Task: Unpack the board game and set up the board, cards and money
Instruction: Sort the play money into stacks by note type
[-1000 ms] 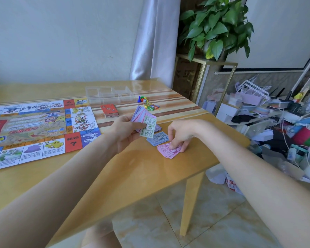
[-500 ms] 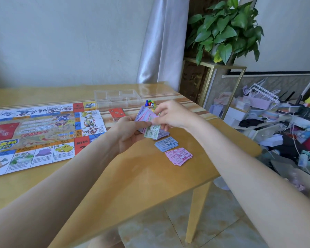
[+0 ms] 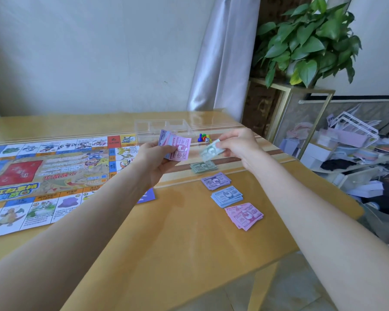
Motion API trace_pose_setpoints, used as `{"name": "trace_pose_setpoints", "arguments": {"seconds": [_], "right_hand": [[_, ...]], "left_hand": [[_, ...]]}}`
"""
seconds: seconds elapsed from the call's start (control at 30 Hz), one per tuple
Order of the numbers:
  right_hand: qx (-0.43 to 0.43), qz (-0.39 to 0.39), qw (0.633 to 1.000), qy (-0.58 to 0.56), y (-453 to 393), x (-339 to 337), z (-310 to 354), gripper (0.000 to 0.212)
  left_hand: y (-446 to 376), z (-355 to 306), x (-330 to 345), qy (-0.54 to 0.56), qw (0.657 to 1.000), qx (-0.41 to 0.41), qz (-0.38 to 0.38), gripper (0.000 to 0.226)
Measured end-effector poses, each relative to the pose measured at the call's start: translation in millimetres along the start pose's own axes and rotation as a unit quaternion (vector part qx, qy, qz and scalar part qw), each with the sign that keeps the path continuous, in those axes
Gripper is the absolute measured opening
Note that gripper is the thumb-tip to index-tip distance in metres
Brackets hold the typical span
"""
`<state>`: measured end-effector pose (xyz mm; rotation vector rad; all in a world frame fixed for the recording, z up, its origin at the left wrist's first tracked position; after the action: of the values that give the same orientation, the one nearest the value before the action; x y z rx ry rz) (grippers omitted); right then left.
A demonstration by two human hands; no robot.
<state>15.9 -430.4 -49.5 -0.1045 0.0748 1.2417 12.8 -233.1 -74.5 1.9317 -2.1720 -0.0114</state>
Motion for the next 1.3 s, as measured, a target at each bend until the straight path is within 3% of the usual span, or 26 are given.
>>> {"name": "trace_pose_setpoints", "arguments": {"seconds": [0.2, 0.37, 0.47, 0.53, 0.57, 0.7, 1.03, 1.3], "right_hand": [[-0.004, -0.015, 0.987, 0.157, -19, 21, -25, 0.021], [-0.046, -0.001, 0.947, 0.318, -19, 25, -34, 0.016], [-0.068, -0.003, 0.981, 0.180, -15, 23, -18, 0.003], [-0.016, 0.101, 0.994, 0.032, -5, 32, -7, 0.009], [-0.002, 0.151, 0.988, 0.021, 1, 37, -2, 0.015], [-0.042, 0.203, 0.968, 0.143, 13, 48, 7, 0.020], [-0.009, 0.219, 0.967, 0.128, 22, 28, 9, 0.022], [0.015, 0.249, 0.951, 0.183, 37, 6, 5, 0.032]], "left_hand": [[-11, 8, -11, -0.002, 1.000, -0.012, -0.009, 0.030], [-13, 17, -11, -0.022, 0.999, -0.023, 0.018, 0.029], [-14, 22, -11, -0.045, 0.999, -0.021, 0.022, 0.028], [-13, 22, -8, -0.046, 0.998, -0.019, 0.027, 0.025], [-12, 22, -5, -0.046, 0.998, -0.016, 0.031, 0.024], [-4, 20, 5, -0.060, 0.996, 0.001, 0.063, 0.017], [11, 17, 15, -0.066, 0.994, 0.010, 0.084, 0.020], [23, 31, 35, -0.097, 0.988, -0.001, 0.120, 0.021]]}}
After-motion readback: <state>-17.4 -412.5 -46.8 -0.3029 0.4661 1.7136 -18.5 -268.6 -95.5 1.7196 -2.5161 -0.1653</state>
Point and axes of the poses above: each hand's wrist, its own y-axis away from the middle knuckle, its own x-axis out of the palm, z = x × y, the point moved 4 cm from there along -y, towards the middle knuckle, and after that the axes turned 13 degrees about -y, right-handed, at the moved point
